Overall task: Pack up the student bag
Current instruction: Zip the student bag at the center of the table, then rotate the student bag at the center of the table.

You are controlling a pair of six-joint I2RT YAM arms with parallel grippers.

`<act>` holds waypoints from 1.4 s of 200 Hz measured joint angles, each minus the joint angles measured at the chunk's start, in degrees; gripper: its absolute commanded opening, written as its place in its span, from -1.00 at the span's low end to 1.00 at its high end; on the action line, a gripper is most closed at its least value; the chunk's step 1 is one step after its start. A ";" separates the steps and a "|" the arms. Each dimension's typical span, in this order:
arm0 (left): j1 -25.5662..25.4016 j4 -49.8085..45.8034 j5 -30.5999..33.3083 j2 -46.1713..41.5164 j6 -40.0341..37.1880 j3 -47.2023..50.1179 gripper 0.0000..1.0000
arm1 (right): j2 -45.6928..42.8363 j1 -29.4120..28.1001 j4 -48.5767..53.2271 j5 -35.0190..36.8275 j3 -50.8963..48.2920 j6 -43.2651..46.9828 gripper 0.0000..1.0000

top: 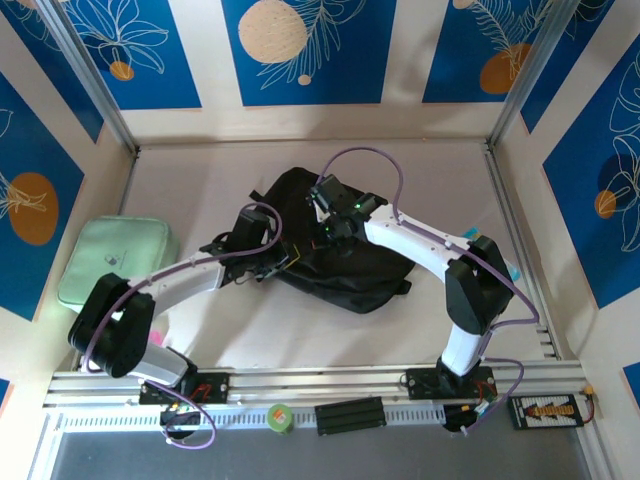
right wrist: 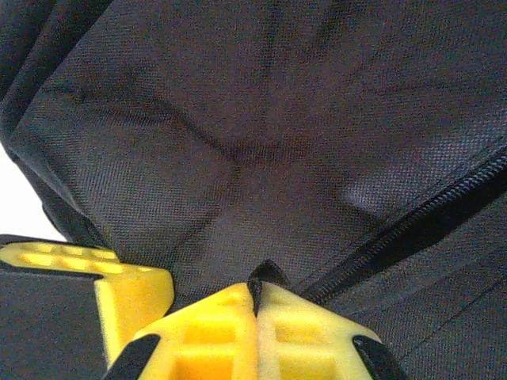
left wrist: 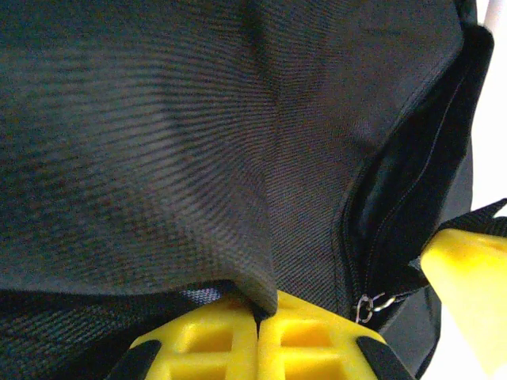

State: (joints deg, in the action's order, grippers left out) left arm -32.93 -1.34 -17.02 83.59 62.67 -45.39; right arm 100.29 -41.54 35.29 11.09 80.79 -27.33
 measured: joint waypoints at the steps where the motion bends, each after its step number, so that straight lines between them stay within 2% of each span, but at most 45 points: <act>1: 0.00 0.00 0.02 0.00 -0.09 -0.02 -1.00 | 0.00 0.00 -0.02 0.11 0.00 0.00 -1.00; 28: 0.00 -0.33 0.57 0.00 -0.98 -0.59 -1.00 | 0.24 1.14 -0.46 3.32 0.09 -0.46 -1.00; 94: -0.22 -2.56 1.66 -0.37 -2.84 -0.90 -1.00 | 3.52 8.13 -0.66 13.09 4.81 -1.51 -1.00; 170: -0.22 -3.28 2.21 -0.61 -4.15 -1.03 -1.00 | 7.67 11.28 -0.76 15.76 9.44 -1.27 -1.00; 217: -0.17 -3.89 2.25 -0.59 -5.60 -2.32 -1.00 | 13.20 12.90 5.18 13.94 16.59 -2.80 -1.00; 251: 1.64 -7.58 1.92 2.58 -9.51 -8.33 -1.00 | 11.10 14.99 4.76 13.07 13.64 -4.31 -1.00; 280: 3.63 -11.65 0.50 11.56 -16.24 -20.70 -1.00 | 6.05 18.49 4.09 11.41 9.18 -5.35 -1.00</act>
State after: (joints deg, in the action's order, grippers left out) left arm -29.30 -12.99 -16.51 95.15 46.44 -66.08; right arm 106.34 -23.05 39.38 22.50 89.97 -32.69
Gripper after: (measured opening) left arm 0.059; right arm 0.064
